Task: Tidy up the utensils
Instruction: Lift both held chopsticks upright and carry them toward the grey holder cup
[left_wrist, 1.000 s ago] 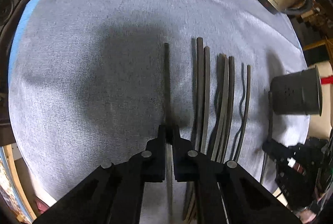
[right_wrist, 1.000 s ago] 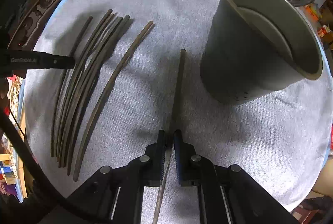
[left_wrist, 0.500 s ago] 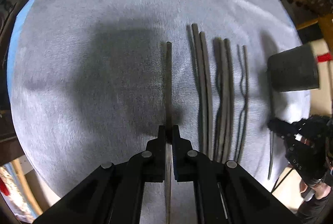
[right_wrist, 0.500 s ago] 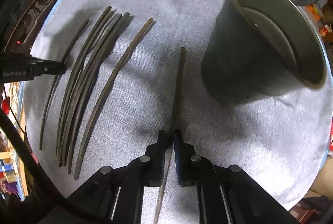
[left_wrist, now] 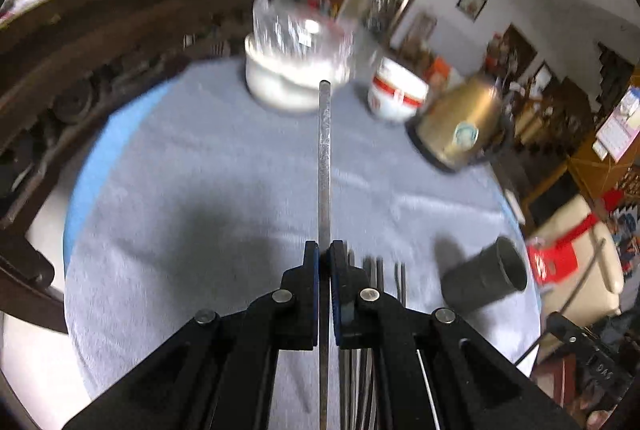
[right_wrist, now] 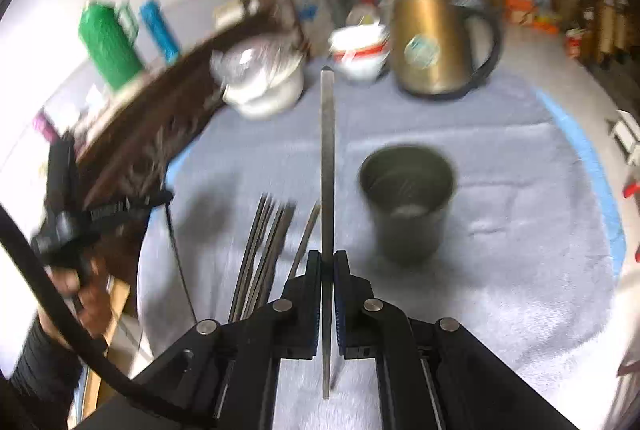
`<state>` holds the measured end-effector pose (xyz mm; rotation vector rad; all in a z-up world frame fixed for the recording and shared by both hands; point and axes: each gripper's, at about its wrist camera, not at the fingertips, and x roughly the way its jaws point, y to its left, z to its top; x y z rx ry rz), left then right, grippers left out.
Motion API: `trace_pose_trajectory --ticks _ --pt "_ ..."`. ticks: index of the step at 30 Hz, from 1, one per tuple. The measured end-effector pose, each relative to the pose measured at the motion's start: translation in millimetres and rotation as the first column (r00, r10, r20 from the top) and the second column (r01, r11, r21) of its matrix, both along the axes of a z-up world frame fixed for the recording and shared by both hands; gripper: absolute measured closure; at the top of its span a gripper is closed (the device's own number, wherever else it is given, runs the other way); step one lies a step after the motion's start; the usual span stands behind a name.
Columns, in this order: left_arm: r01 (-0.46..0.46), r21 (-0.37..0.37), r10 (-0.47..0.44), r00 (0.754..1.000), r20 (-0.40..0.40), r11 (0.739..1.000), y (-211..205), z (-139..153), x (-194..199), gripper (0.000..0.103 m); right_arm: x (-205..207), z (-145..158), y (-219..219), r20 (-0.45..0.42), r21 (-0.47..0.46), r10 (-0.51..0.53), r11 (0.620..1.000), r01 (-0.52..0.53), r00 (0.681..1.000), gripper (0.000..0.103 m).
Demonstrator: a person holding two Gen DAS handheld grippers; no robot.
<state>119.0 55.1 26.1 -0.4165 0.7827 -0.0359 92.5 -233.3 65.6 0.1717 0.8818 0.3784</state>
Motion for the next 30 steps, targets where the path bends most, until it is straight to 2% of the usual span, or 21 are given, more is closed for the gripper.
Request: trace_pose_trajectory --ticks 3,5,7,13,16,18,30 --pt "-0.034 0.038 0.03 0.995 0.097 0.999 10.1 12.4 -8.5 0.097 -10.0 6.0 -10.1 0.077 0.009 -0.082 0.997 0.081 0.994 0.097" --pt "-0.048 0.057 0.04 0.989 0.14 0.997 9.9 13.0 -11.3 0.097 -12.9 9.8 -12.4 0.142 -0.021 -0.127 0.991 0.132 0.982 0.097" --pt "-0.064 0.086 0.048 0.982 0.181 0.994 6.3 14.0 -14.2 0.097 -12.4 7.5 -17.2 0.162 -0.016 -0.158 0.987 0.163 0.974 0.097" --pt "-0.063 0.188 0.019 0.973 0.229 0.98 -3.8 6.7 -38.8 0.097 -12.6 -4.7 -21.1 0.24 -0.056 -0.23 0.967 0.25 0.943 0.096" --pt "-0.058 0.184 0.017 0.976 0.217 0.981 -3.6 -2.7 -47.2 0.097 -20.1 -4.0 -15.7 0.257 -0.067 -0.214 0.969 0.239 0.942 0.096" --pt "-0.087 0.21 0.032 0.967 0.252 0.974 -3.6 -3.3 -59.2 0.097 -27.2 -4.3 -12.0 0.27 -0.084 -0.199 0.97 0.229 0.942 0.096" --pt "-0.069 0.154 0.025 0.962 0.273 0.986 6.4 7.6 -106.0 0.097 -69.8 -11.4 -24.8 0.258 -0.05 -0.194 0.976 0.213 0.947 0.097"
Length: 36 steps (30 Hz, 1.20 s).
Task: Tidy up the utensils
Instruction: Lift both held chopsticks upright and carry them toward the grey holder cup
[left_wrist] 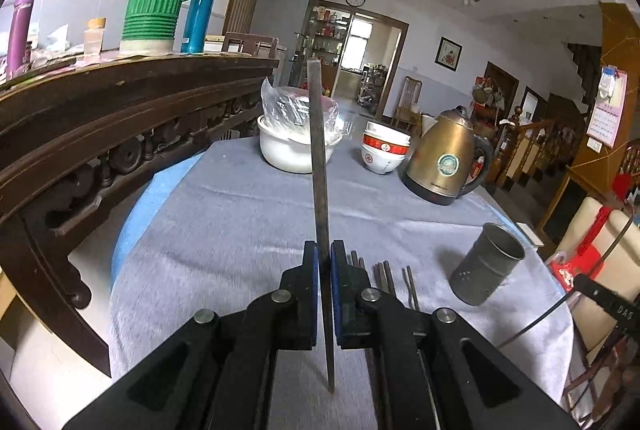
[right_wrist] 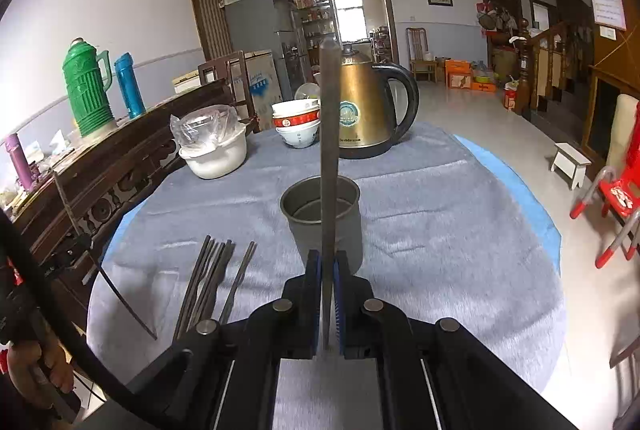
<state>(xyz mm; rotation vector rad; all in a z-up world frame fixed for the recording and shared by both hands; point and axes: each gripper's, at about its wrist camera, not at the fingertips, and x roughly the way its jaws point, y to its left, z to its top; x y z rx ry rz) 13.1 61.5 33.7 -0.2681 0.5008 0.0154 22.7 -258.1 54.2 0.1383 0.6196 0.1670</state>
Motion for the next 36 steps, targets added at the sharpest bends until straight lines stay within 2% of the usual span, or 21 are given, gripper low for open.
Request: trace_pose_trajectory --ticks 12,17,21,28,34,36 --pt "0.017 -0.017 -0.017 1.0 0.0 1.0 -4.2 -1.4 -29.6 0.097 -17.6 -3.4 -2.1 -0.004 0.024 -0.001 1.0 0.001 1.0 0.096" --pt "0.027 -0.028 -0.027 1.0 -0.001 0.999 -5.7 1.2 -29.8 0.097 -21.9 -5.1 -5.3 -0.002 0.029 -0.004 1.0 0.004 1.0 0.097" --pt "0.029 -0.047 -0.028 1.0 0.012 0.998 -4.3 8.7 -27.3 0.097 -18.7 -1.5 -13.0 0.003 0.071 -0.016 0.997 0.016 1.0 0.097" --pt "0.065 -0.142 -0.055 0.996 0.074 0.988 -0.4 45.8 -19.8 0.097 -21.9 26.8 -21.8 0.062 0.112 -0.02 0.994 0.013 0.998 0.097" --pt "0.18 -0.284 -0.152 0.981 0.118 0.942 -14.3 79.9 5.6 0.097 -25.9 63.0 -31.4 0.136 0.161 -0.022 0.987 -0.001 0.99 0.097" --pt "0.21 -0.295 -0.176 0.975 0.136 0.932 -27.0 89.1 16.8 0.097 -26.2 74.7 -33.4 0.163 0.166 -0.025 0.986 -0.003 0.986 0.097"
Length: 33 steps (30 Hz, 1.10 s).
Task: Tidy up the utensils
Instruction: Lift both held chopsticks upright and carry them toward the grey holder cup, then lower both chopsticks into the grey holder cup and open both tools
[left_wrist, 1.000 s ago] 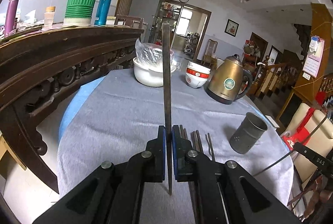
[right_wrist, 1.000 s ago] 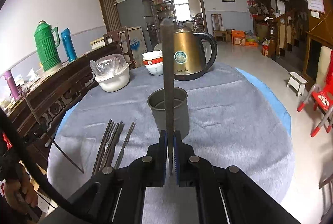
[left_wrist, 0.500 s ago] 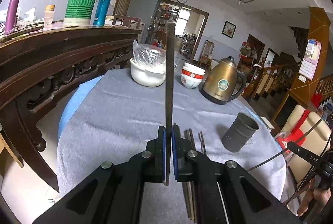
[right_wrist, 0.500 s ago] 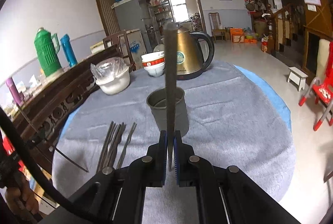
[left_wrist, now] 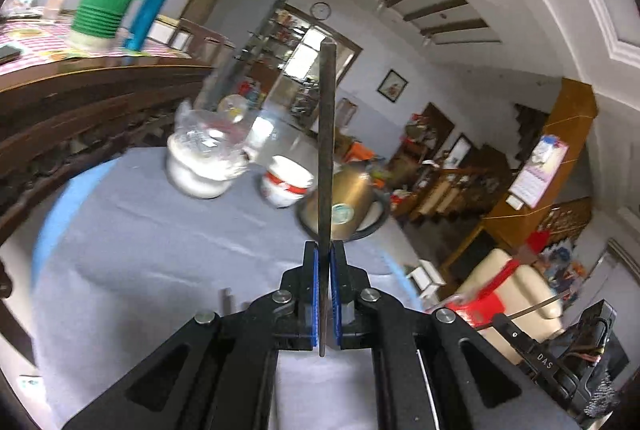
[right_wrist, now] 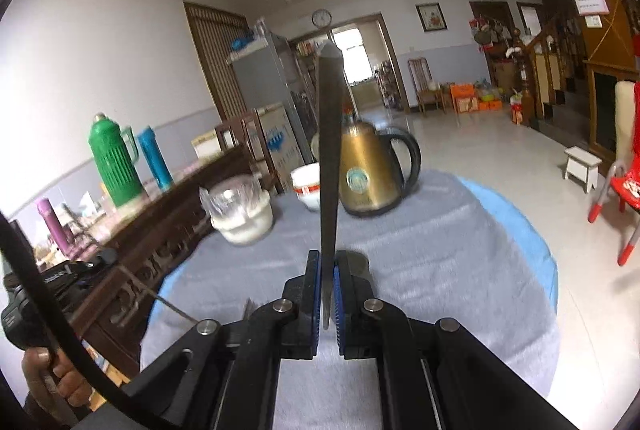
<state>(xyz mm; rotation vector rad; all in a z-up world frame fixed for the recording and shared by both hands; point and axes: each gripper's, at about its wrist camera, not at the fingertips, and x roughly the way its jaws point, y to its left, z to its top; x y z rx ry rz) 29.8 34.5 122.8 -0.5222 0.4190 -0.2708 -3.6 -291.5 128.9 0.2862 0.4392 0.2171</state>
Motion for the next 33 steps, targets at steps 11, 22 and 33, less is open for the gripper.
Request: trace_pose_trajectory --ticks 11,22,33 --pt "0.093 0.04 -0.095 0.994 0.046 0.995 -74.6 24.9 62.1 0.097 38.9 28.0 -8.6 0.058 0.026 0.0 1.0 -0.002 0.998 0.097" --pt "0.174 0.122 -0.164 0.982 -0.091 0.977 -118.0 -14.6 124.4 0.097 99.1 -6.0 -10.1 -0.085 -0.007 0.068 0.998 -0.068 0.994 0.097" --pt "0.226 0.155 -0.183 0.951 -0.251 0.962 -131.7 -52.1 154.9 0.097 158.0 -53.7 -4.2 -0.284 0.032 0.144 0.989 -0.141 0.948 0.094"
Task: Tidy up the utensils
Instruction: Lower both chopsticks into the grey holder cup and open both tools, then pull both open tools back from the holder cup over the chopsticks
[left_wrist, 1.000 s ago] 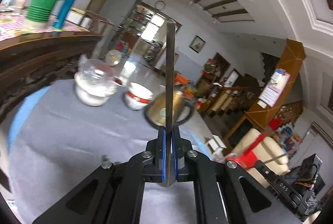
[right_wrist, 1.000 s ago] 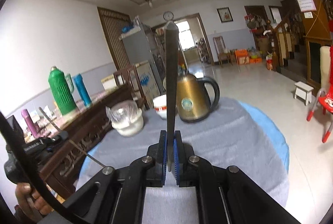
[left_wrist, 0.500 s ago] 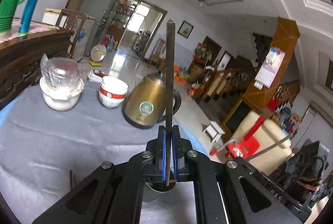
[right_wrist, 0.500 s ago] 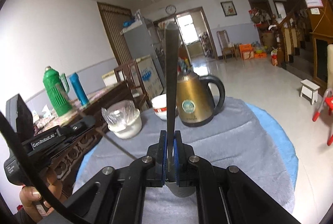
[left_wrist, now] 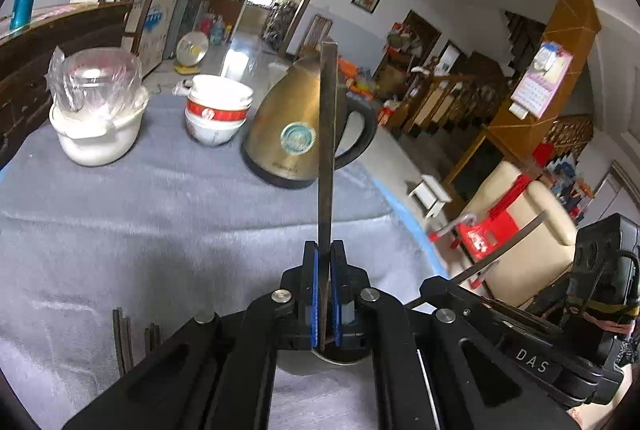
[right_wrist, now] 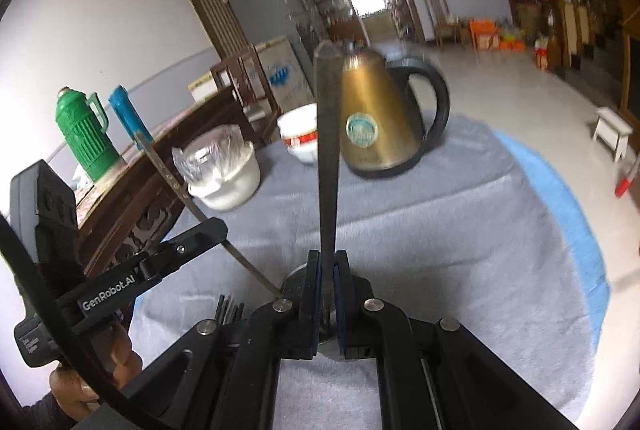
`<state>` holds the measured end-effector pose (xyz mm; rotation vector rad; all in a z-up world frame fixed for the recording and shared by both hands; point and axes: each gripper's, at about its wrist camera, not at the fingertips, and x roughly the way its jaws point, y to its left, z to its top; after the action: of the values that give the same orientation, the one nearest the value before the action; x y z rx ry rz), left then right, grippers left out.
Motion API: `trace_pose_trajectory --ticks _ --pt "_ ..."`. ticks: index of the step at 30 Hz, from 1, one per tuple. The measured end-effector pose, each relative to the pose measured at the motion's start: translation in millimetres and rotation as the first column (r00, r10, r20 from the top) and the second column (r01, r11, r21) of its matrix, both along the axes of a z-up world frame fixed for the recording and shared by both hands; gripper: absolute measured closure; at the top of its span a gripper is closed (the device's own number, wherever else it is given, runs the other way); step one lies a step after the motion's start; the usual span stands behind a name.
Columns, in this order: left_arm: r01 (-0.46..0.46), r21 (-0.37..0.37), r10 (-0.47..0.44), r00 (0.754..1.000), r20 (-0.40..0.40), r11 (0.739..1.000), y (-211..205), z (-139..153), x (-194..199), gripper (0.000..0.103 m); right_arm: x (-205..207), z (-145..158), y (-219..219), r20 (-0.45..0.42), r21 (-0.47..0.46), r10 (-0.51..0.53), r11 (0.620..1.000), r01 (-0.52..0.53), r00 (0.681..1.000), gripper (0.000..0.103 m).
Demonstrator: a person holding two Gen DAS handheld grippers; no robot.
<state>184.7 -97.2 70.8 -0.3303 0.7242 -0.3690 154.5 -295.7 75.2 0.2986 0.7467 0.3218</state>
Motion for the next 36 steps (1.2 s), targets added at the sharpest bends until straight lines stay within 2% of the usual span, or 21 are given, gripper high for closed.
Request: trace_pose_trajectory --ticks 2,3,4,5,7,9,12,15,16,17,18,19,20,22,24,27,31,36 --pt "-0.013 0.01 0.013 1.0 -0.019 1.0 0.5 -3.7 1.5 0.095 8.4 -9.1 -1.7 -0.037 0.031 -0.009 0.999 0.01 0.999 0.094" --pt "-0.016 0.008 0.016 1.0 -0.023 1.0 2.2 -4.1 1.0 0.09 10.2 -11.1 -2.7 -0.051 0.047 -0.013 0.999 0.015 0.999 0.094" --pt "-0.02 0.011 0.02 0.999 -0.028 1.0 4.8 -3.0 -0.7 0.078 10.8 -12.5 -4.9 -0.064 0.057 -0.023 0.998 0.026 0.998 0.093" --pt "-0.023 0.008 0.023 0.999 -0.027 1.0 8.2 -2.0 -3.7 0.072 11.2 -12.6 -6.4 -0.07 0.059 -0.034 0.998 0.038 0.997 0.092" --pt "-0.031 -0.014 0.031 1.0 -0.006 0.999 15.3 7.1 -10.8 0.053 7.8 -9.9 -9.0 -0.071 0.054 -0.053 0.997 0.057 0.996 0.092" --pt "-0.057 -0.016 0.057 0.998 0.024 0.998 25.8 17.6 -20.1 0.043 -0.5 -1.9 -10.9 -0.049 0.044 -0.067 0.997 0.069 0.997 0.092" --pt "-0.105 -0.02 0.107 0.992 0.072 0.994 47.7 31.5 -36.3 0.036 -20.9 15.1 -16.2 0.003 0.044 -0.108 0.993 0.108 0.994 0.092" --pt "-0.188 -0.026 0.19 0.976 0.103 0.982 75.4 34.2 -53.4 0.019 -44.8 26.1 -15.9 0.076 0.035 -0.166 0.986 0.164 0.983 0.092" --pt "-0.229 -0.025 0.231 0.967 0.111 0.973 87.0 31.6 -61.4 0.018 -51.8 27.8 -14.8 0.097 0.028 -0.182 0.983 0.18 0.978 0.09" --pt "-0.27 -0.013 0.27 0.956 0.114 0.963 98.2 26.6 -68.9 0.018 -62.4 27.9 -12.2 0.129 0.014 -0.203 0.979 0.203 0.971 0.08" --pt "-0.303 0.005 0.3 0.947 0.115 0.953 108.5 19.8 -75.2 0.018 -73.4 25.5 -8.3 0.16 -0.004 -0.228 0.973 0.231 0.961 0.059" --pt "-0.327 0.021 0.322 0.94 0.115 0.945 115.8 12.8 -79.4 0.018 -78.0 23.7 -6.5 0.176 -0.014 -0.241 0.969 0.248 0.954 0.025" --pt "-0.354 0.045 0.348 0.931 0.112 0.934 124.0 3.8 -84.2 0.018 -89.6 18.3 -1.5 0.206 -0.027 -0.262 0.962 0.273 0.943 0.014" --pt "-0.402 0.106 0.394 0.915 0.088 0.91 140.4 -18.9 -90.5 0.018 -108.0 4.5 14.0 0.25 -0.065 -0.253 0.959 0.276 0.935 0.011" --pt "-0.431 0.149 0.429 0.902 0.046 0.89 154.2 -42.6 -94.6 0.018 -117.2 -11.7 33.8 0.255 -0.13 -0.21 0.96 0.249 0.944 0.011" --pt "-0.466 0.183 0.478 0.878 -0.03 0.866 172.0 -78.1 -101.6 0.018 -118.0 -41.4 61.8 0.193 -0.181 -0.122 0.971 0.157 0.974 0.011" --pt "-0.483 0.2 0.504 0.861 -0.066 0.852 181.0 -100.5 -109.5 0.018 -110.9 -69.5 87.9 0.127 -0.22 -0.037 0.973 0.064 0.991 0.011" --pt "-0.473 0.228 0.496 0.867 -0.055 0.851 169.4 -109.1 -106.7 0.018 -96.6 -88.2 98.0 0.072 -0.206 -0.011 0.978 0.026 0.997 0.011"
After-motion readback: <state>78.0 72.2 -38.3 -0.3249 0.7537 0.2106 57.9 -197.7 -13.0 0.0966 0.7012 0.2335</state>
